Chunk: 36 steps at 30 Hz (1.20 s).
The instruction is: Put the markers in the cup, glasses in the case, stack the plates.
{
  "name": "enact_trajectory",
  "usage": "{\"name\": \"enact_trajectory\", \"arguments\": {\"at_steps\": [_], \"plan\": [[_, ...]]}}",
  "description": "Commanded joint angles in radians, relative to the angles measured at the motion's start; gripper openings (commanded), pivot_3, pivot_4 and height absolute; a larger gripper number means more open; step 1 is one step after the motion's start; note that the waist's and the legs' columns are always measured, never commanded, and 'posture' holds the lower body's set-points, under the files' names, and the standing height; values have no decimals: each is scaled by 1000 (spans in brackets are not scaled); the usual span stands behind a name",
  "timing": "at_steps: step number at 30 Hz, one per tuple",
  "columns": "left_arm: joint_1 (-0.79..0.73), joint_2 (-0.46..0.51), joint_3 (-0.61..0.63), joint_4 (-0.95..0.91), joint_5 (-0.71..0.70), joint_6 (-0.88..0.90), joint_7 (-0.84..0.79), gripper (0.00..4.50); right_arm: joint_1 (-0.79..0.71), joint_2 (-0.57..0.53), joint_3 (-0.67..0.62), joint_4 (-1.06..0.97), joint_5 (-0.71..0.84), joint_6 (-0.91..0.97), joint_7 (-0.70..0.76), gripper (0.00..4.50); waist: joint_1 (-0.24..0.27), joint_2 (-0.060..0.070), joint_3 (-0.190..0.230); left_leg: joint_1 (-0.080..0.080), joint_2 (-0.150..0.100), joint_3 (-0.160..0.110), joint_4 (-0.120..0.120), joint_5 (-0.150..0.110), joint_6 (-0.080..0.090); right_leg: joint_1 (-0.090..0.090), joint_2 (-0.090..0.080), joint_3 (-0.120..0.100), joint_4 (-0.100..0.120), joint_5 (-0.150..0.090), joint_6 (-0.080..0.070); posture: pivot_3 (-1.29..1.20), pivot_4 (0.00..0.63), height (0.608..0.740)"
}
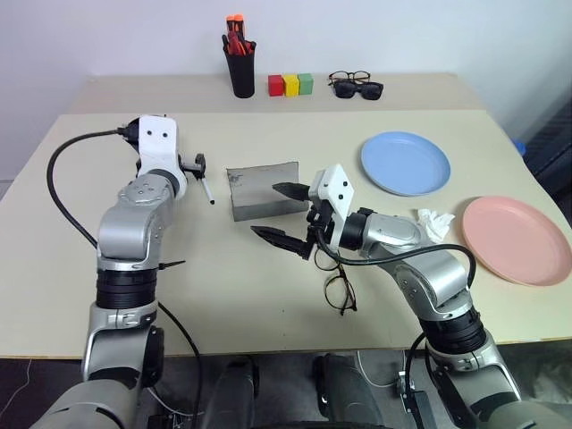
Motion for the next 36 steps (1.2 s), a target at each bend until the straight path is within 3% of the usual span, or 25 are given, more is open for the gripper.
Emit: {"name": "enact_trajectory", "arguments": {"at_steps": [1,6,9,16,17,20,23,28,32,36], "plan": [[-75,-46,61,118,9,96,51,4487,-24,7,-4,-17,8,-11,7,4500,0,0,0,0,0,0,0,0,0,0,0,0,0,0,0,0,150,740],[-212,-102,196,419,-27,55,93,4487,-19,3,-5,-27,5,-9,6,4500,-3,0,0,0,0,0,0,0,0,0,0,0,0,0,0,0,150,740],[-256,-100,200,533,-18,3,101,3724,-13,0,-6,-34,1,-8,0,4500,-2,0,0,0,0,0,-1,0,0,-1,0,0,-1,0,0,0,150,740],[-284,-99,165,610,-2,-34,93,256,-1,-3,-11,-51,2,-2,-20,4500,4,0,0,0,0,0,-1,0,0,0,-1,0,-1,0,0,0,150,740],[-283,-100,165,606,-2,-34,93,46,-1,-3,-11,-53,2,-1,-22,4500,6,0,0,0,0,0,-1,0,0,0,-1,0,-1,0,0,0,150,740],[-248,-89,90,505,15,-64,38,46,0,-3,-10,-54,4,-1,-23,4500,6,0,0,0,-1,0,-1,0,0,0,-1,0,-2,0,0,0,150,740],[-180,-57,2,310,31,-263,-75,46,-5,0,-8,-49,5,-3,-21,4500,4,0,0,0,-1,0,-1,0,-1,0,-1,0,-2,0,0,0,150,740],[-125,-81,111,111,-112,-537,-218,46,-16,8,-3,-35,6,-12,-14,4500,1,0,0,-1,0,0,-2,1,-3,-1,-1,0,-2,0,0,0,150,740],[-118,-8,131,160,37,-806,-88,46,-28,20,0,-19,6,-20,-7,4500,-4,0,0,0,0,1,-2,1,-2,-1,-1,0,-2,0,0,0,150,740],[-138,55,142,342,93,-967,-28,46,-45,37,-3,-1,12,-27,-1,4500,1,0,0,0,0,1,-2,1,-2,0,-1,0,-2,0,0,0,150,740]]}}
